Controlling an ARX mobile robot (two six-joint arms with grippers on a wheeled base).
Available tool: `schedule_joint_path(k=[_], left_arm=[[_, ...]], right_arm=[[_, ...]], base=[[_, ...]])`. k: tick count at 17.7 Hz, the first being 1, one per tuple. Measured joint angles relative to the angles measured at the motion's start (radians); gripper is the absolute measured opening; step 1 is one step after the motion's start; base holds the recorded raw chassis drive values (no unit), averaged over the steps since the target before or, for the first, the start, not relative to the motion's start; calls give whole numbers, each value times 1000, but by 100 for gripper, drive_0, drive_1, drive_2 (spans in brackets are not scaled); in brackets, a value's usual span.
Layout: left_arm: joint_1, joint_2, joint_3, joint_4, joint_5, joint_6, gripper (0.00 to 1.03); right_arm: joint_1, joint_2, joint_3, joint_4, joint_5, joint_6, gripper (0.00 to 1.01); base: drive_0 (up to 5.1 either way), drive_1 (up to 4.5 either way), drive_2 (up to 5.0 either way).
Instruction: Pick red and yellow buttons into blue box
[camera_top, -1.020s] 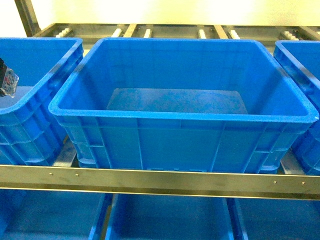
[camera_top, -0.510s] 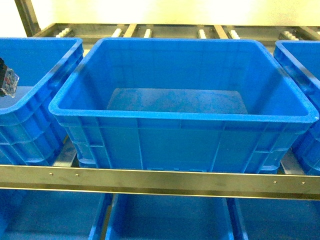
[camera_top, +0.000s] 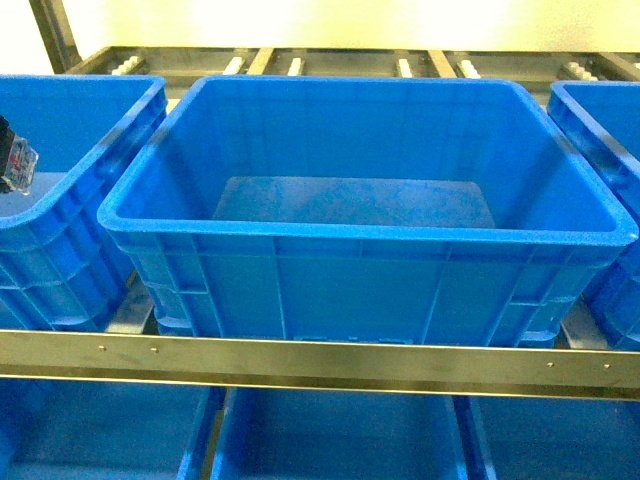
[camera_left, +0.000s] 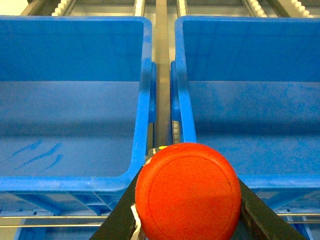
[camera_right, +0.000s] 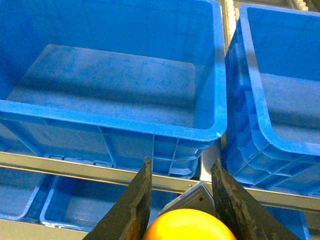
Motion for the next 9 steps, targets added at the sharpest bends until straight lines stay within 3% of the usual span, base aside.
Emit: schedule_joint_path(k=[3,5,9], left_arm=[[0,0,0,0,0,0,31],[0,0,0,0,0,0,31],[0,0,0,0,0,0,31]], right_arm=[[0,0,0,5,-2,-4,32],[-2,18,13,-14,-28,-7,32],[-34,124,150,-12,-86,-12,32]], base=[[0,0,0],[0,0,0],[0,0,0]])
